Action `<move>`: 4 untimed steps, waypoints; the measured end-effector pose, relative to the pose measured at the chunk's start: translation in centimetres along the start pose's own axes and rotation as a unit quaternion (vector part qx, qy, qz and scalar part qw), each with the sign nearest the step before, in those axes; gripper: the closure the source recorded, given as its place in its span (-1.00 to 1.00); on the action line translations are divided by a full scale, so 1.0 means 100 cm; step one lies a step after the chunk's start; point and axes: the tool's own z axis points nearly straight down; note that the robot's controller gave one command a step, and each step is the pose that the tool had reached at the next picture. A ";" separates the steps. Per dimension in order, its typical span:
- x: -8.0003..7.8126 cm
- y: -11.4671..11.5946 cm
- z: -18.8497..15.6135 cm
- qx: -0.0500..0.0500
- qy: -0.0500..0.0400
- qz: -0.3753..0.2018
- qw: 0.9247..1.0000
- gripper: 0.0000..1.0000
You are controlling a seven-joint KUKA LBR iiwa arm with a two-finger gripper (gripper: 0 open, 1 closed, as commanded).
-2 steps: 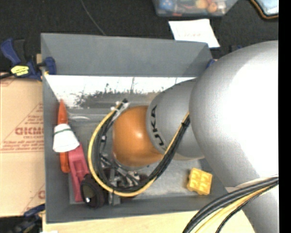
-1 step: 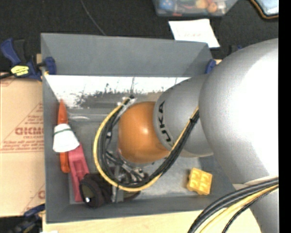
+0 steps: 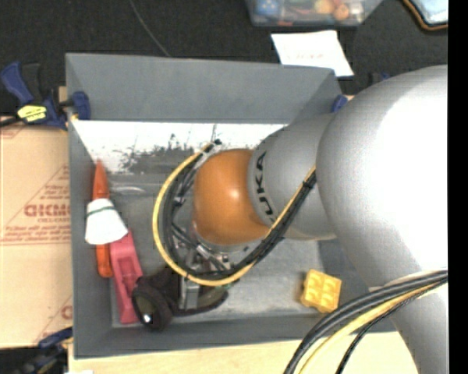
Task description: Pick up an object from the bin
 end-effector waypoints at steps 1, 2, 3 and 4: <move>0.002 0.000 0.000 0.000 0.000 -0.004 1.000 -1.00; -0.019 -0.050 -0.015 0.000 -0.002 -0.209 0.978 -1.00; -0.019 -0.050 -0.013 0.002 -0.002 -0.174 0.985 -1.00; -0.018 -0.025 -0.014 0.000 -0.001 -0.088 0.996 -1.00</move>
Offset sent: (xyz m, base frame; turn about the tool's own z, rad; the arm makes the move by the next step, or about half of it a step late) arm 0.0232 -0.0526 0.0167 -0.4230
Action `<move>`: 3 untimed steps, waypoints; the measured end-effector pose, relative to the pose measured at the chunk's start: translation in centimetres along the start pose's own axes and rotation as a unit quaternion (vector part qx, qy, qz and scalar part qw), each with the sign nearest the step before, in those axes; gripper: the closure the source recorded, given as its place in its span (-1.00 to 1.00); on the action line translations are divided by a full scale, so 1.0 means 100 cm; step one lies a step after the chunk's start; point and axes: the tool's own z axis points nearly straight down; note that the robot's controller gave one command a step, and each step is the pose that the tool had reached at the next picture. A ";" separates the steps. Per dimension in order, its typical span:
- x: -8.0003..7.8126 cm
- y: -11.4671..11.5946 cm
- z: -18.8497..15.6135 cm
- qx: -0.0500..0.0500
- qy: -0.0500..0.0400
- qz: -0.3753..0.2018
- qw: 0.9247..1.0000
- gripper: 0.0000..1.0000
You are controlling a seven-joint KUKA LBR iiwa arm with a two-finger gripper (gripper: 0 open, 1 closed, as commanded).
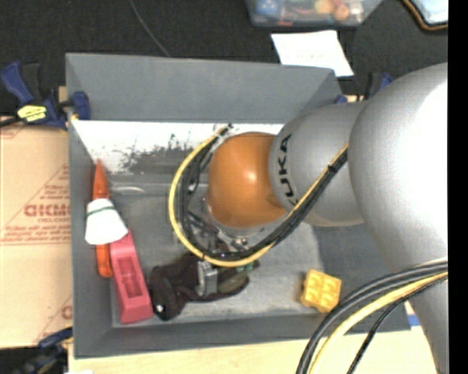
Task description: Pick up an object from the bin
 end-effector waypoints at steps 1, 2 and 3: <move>0.023 -0.068 0.008 0.001 0.001 -0.125 0.992 1.00; 0.023 -0.068 0.008 0.000 0.000 -0.124 0.992 1.00; 0.021 -0.053 -0.096 0.001 0.001 -0.126 0.992 1.00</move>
Offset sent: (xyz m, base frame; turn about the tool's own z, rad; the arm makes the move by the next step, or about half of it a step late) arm 0.0000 0.0000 0.0000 0.0000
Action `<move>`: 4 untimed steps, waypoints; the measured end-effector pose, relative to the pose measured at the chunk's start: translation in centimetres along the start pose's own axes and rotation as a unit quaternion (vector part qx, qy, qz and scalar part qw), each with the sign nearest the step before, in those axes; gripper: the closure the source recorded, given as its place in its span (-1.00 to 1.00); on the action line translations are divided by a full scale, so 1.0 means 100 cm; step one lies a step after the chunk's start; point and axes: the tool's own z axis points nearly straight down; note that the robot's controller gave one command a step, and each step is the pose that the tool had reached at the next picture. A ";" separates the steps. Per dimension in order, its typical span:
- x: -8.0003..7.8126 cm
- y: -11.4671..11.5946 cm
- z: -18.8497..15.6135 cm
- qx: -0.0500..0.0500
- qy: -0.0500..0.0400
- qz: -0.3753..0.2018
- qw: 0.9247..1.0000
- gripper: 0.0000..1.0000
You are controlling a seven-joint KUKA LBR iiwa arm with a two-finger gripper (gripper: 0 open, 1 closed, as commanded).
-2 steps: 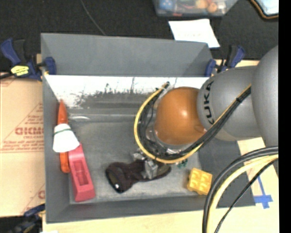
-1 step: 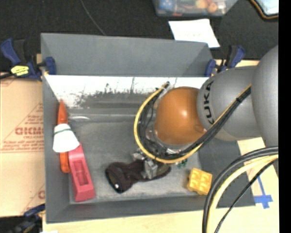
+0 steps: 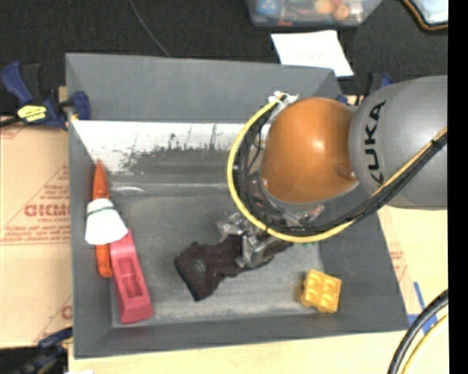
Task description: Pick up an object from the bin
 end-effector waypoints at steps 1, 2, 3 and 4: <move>-0.007 0.007 0.061 0.000 -0.002 -0.008 1.000 1.00; -0.004 0.008 0.084 -0.002 0.001 -0.005 1.000 1.00; 0.005 0.032 0.021 0.000 -0.002 -0.142 0.990 1.00; -0.012 0.022 0.102 -0.003 0.003 0.009 1.000 1.00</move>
Offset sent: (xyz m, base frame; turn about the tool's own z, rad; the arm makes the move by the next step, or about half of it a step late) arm 0.0034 0.0049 -0.0229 0.0567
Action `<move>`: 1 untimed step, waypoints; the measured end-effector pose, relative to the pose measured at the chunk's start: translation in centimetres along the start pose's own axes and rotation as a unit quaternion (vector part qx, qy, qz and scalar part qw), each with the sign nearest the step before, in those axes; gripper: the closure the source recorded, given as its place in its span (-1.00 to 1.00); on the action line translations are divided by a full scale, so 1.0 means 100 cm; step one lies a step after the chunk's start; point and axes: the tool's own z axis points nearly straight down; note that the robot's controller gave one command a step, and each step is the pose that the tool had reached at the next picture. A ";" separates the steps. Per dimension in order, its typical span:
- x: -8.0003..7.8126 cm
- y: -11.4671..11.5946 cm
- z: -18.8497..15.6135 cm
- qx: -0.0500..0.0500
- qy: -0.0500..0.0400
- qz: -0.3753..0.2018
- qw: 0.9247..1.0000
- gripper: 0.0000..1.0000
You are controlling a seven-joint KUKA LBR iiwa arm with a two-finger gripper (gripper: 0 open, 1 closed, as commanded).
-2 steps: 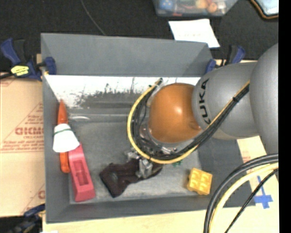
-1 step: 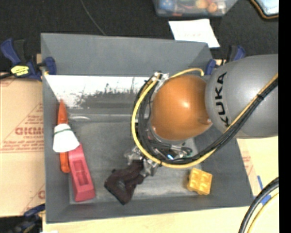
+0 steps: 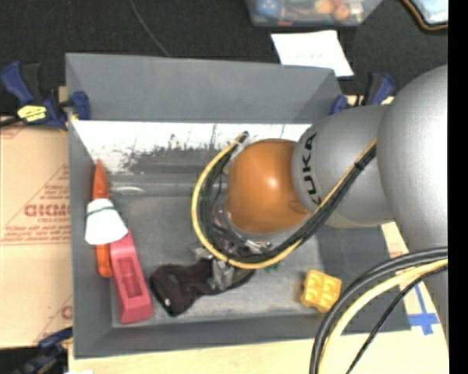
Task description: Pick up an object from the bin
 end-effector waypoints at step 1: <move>-0.007 0.005 -0.094 0.001 -0.002 -0.061 0.998 1.00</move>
Offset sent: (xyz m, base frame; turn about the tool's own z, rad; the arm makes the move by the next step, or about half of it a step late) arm -0.0486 -0.0113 -0.0086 -0.0393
